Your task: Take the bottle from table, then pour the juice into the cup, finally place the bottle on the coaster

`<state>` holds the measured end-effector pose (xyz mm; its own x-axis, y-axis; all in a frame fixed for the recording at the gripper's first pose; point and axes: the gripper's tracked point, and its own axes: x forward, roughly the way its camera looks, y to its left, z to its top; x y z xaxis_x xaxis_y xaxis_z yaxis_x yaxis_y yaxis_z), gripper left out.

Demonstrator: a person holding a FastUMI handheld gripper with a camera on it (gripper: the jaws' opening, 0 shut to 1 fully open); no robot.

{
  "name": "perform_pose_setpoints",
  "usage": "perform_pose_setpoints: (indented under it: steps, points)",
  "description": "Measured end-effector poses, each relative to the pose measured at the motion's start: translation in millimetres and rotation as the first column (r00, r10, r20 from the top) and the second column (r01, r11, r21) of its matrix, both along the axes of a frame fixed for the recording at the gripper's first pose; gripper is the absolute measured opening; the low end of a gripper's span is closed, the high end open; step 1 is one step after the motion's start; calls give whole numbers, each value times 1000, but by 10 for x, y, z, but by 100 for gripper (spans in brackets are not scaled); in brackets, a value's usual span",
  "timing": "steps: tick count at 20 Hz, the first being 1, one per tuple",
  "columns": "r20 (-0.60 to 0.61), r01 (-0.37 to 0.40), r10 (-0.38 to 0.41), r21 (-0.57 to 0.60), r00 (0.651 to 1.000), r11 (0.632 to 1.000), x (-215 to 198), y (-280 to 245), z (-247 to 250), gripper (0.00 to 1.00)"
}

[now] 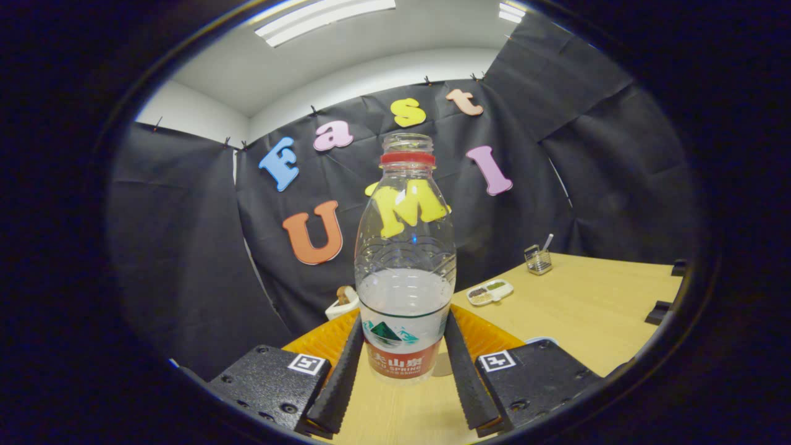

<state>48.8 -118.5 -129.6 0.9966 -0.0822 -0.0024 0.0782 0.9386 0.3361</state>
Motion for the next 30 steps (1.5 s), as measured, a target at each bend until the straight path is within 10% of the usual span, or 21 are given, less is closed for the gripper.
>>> perform_pose_setpoints:
  steps: [12, 30]
  points:
    - [-33, 118, -125, -167, 992, 979, 500, -159, -166, 76]
    - [-223, -96, 46, -222, 974, 970, 1804, 30, -1335, 76]
